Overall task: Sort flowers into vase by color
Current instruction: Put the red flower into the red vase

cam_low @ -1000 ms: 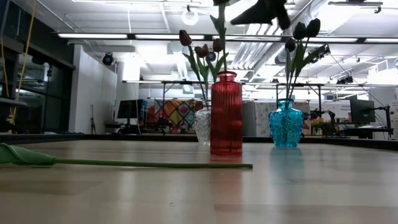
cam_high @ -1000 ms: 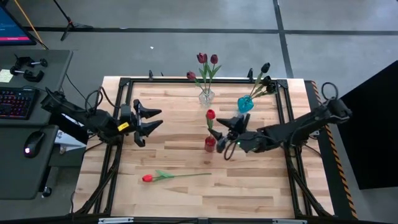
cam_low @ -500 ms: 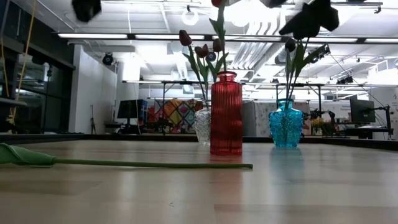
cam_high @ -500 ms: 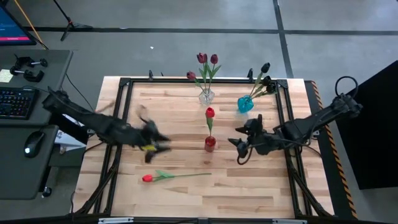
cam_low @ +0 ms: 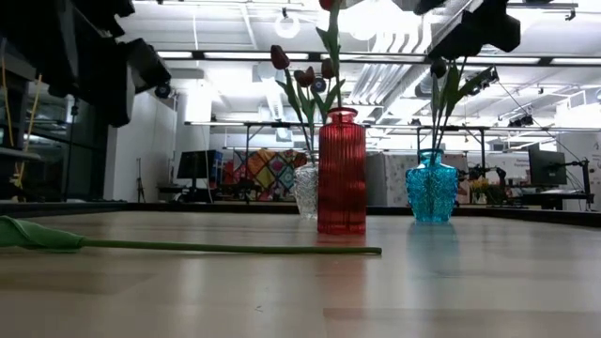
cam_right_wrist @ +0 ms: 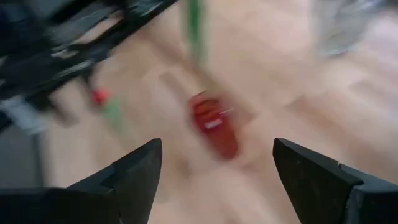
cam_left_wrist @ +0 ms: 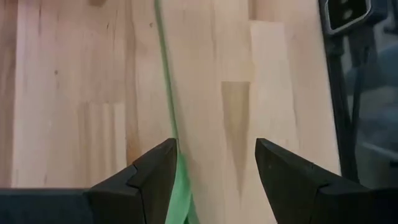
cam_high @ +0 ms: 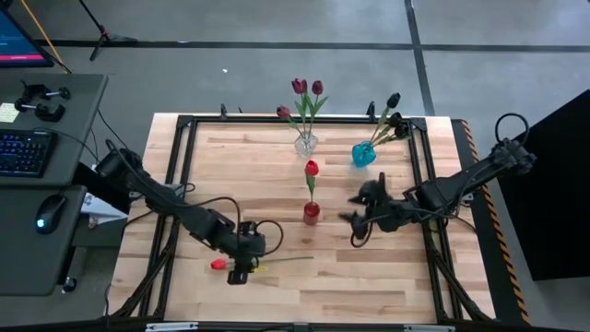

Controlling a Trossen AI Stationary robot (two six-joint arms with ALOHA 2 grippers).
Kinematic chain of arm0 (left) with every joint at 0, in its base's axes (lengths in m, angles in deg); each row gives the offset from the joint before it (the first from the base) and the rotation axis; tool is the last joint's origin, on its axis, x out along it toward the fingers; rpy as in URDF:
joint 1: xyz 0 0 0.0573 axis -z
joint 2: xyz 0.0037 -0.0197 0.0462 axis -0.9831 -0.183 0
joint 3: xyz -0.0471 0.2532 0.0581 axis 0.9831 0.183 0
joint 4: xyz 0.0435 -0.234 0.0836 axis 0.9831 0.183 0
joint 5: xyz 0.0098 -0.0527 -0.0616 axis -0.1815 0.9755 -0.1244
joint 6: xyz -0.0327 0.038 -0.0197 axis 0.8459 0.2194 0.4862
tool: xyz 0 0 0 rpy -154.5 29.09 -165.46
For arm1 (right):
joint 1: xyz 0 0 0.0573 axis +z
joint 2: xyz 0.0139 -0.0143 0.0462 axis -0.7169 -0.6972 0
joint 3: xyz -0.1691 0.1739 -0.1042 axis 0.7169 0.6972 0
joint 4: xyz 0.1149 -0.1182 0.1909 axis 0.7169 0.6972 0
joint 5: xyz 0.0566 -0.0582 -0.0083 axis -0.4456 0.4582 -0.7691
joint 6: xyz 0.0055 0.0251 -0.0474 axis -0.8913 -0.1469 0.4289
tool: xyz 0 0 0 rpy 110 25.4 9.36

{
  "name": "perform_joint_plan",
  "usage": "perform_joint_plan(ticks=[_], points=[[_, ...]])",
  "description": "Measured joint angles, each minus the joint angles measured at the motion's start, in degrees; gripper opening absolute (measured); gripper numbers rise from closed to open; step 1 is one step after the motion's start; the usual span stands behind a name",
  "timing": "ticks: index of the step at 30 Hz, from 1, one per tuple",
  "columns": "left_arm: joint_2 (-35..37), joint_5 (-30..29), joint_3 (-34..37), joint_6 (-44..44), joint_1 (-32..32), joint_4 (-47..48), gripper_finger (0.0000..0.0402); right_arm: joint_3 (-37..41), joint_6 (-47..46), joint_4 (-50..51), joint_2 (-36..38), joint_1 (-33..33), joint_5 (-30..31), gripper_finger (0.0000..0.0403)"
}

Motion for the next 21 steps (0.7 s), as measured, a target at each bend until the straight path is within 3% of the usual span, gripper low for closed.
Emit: perform_joint_plan(ticks=[5, 9, 16, 21], points=[[2.45, -0.87, -1.4, -0.08, 1.88, 8.85, 0.0207, -0.02, 9.71, -7.98, -5.21, 2.18, -17.95, 0.0296], [9.81, -8.34, 0.21, 6.2, 3.82, 14.34, 0.0207, -0.02, 18.01, -13.14, -13.59, 4.22, -25.35, 0.0296], [22.12, -30.19, 2.8, 19.49, 5.1, 14.18, 0.0207, -0.02, 30.33, -35.72, -29.15, 1.92, -27.97, 0.0296], [26.1, -39.82, 3.01, 20.44, 5.08, 14.28, 0.0207, -3.49, 35.08, -47.86, -38.64, -0.46, -27.74, 0.0296]])
